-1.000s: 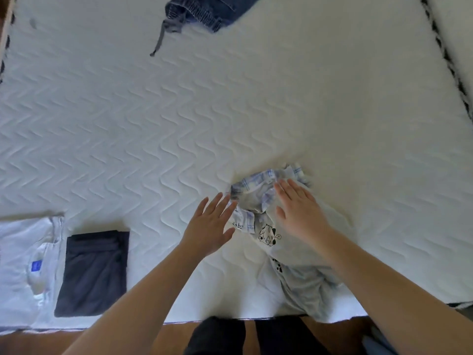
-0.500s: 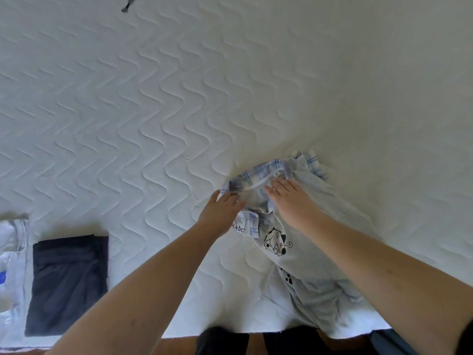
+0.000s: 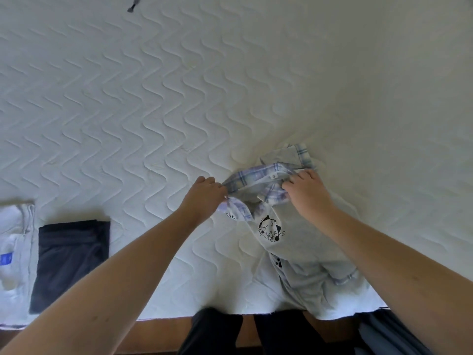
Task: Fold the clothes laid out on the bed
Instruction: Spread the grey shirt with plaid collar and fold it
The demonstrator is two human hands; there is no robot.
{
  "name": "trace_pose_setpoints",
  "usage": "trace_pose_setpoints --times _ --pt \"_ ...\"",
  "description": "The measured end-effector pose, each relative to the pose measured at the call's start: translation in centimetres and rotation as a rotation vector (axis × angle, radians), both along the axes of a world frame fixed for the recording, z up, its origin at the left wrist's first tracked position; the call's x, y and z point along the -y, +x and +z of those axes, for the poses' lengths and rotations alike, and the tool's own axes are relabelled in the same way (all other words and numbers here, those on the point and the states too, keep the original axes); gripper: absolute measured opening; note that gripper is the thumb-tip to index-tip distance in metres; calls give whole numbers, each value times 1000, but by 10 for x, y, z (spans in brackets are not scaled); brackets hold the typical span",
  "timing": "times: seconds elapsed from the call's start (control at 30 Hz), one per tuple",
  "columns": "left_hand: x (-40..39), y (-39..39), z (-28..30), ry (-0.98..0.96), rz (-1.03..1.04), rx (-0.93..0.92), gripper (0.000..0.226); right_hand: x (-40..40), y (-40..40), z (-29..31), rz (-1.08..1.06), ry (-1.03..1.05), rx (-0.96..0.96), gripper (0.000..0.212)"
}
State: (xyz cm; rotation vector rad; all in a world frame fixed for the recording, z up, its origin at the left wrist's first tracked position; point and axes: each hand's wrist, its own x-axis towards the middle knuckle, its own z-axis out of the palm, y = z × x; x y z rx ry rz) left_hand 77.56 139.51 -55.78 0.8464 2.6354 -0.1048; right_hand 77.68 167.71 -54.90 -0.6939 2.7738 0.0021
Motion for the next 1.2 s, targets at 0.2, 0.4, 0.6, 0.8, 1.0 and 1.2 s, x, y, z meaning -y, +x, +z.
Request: trace_pose_setpoints --times 0.2,0.4,0.6,0.8,1.0,1.2 --pt "-20 29 87 218 99 -176 36 -4 28 72 -123 -179 -76 9" --pt "-37 51 167 523 390 104 28 -6 46 159 -150 -367 -98 5" --pt "-44 51 257 602 421 72 28 -8 49 267 -176 -464 85 18" --pt "-40 48 357 832 382 -79 24 1 49 363 -66 -602 -112 17" --pt "-23 42 436 785 272 -245 64 24 42 437 -15 -763 -325 10" --pt "-16 35 487 814 198 -360 35 61 35 487 8 -915 -411 4"
